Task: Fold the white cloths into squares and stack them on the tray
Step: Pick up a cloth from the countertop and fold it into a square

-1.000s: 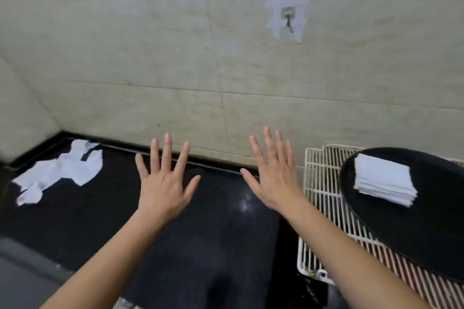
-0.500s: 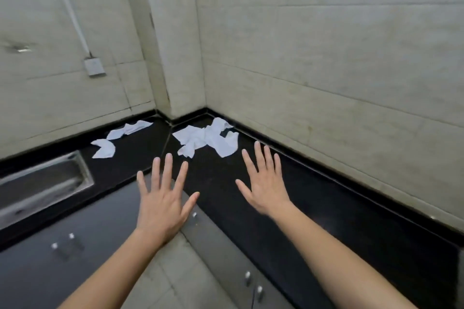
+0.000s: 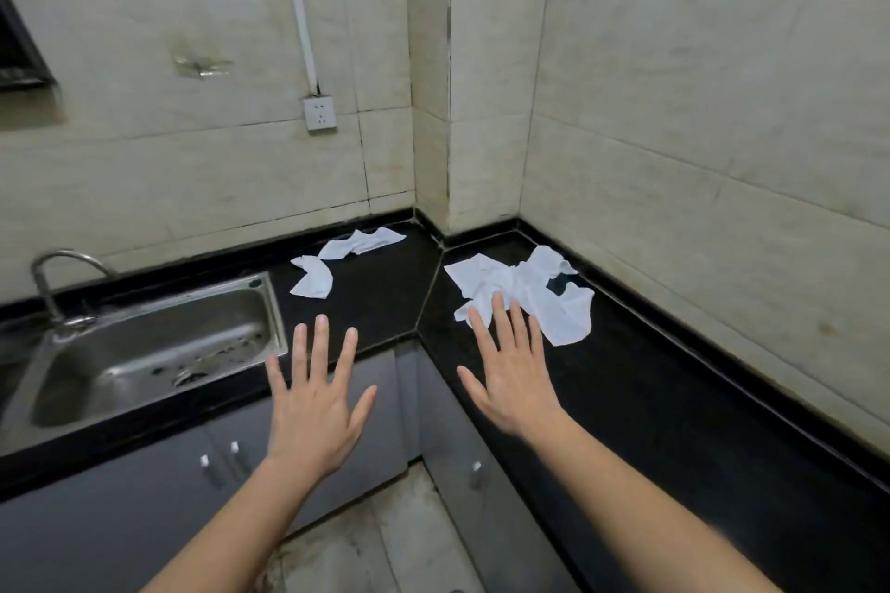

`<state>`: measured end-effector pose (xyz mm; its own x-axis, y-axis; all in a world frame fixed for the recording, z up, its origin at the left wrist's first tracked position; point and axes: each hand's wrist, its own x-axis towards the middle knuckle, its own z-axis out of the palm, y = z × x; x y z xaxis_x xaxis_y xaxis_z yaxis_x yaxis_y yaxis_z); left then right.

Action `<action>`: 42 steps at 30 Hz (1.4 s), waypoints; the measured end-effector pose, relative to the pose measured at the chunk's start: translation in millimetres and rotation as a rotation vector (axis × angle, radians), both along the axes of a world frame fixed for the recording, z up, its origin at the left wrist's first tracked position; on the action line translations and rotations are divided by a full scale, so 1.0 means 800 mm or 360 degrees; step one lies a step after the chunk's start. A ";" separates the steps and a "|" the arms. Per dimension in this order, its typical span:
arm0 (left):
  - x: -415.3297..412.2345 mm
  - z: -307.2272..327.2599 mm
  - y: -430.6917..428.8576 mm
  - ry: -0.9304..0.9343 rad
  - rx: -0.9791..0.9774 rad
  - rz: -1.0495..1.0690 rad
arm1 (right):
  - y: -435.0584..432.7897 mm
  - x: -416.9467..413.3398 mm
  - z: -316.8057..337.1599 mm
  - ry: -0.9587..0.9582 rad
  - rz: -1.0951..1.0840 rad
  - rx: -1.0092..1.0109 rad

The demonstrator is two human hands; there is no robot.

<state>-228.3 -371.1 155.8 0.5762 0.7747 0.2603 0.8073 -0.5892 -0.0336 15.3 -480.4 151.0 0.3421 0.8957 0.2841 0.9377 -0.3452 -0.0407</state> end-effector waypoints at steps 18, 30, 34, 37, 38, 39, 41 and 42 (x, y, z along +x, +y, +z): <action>0.105 -0.004 0.385 0.0099 -0.0188 0.0324 | 0.419 0.147 -0.012 0.0236 0.0228 -0.0032; 0.072 -0.099 0.597 0.0140 -0.0574 0.0503 | 0.625 0.109 -0.094 0.0280 0.0344 -0.0383; 0.057 -0.148 0.669 0.0101 -0.0763 0.0392 | 0.700 0.080 -0.128 0.0324 0.0451 -0.0666; 0.045 -0.186 0.710 0.0213 -0.0840 0.0277 | 0.747 0.049 -0.159 0.0380 0.0550 -0.0761; 0.044 -0.199 0.722 0.0244 -0.0858 0.0220 | 0.762 0.040 -0.170 0.0363 0.0570 -0.0794; 0.044 -0.213 0.735 0.0274 -0.0884 0.0160 | 0.778 0.031 -0.183 0.0330 0.0592 -0.0853; 0.046 -0.231 0.751 0.0394 -0.0887 0.0042 | 0.801 0.015 -0.203 0.0241 0.0667 -0.0993; 0.048 -0.241 0.756 0.0505 -0.0875 -0.0009 | 0.810 0.009 -0.214 0.0202 0.0718 -0.1053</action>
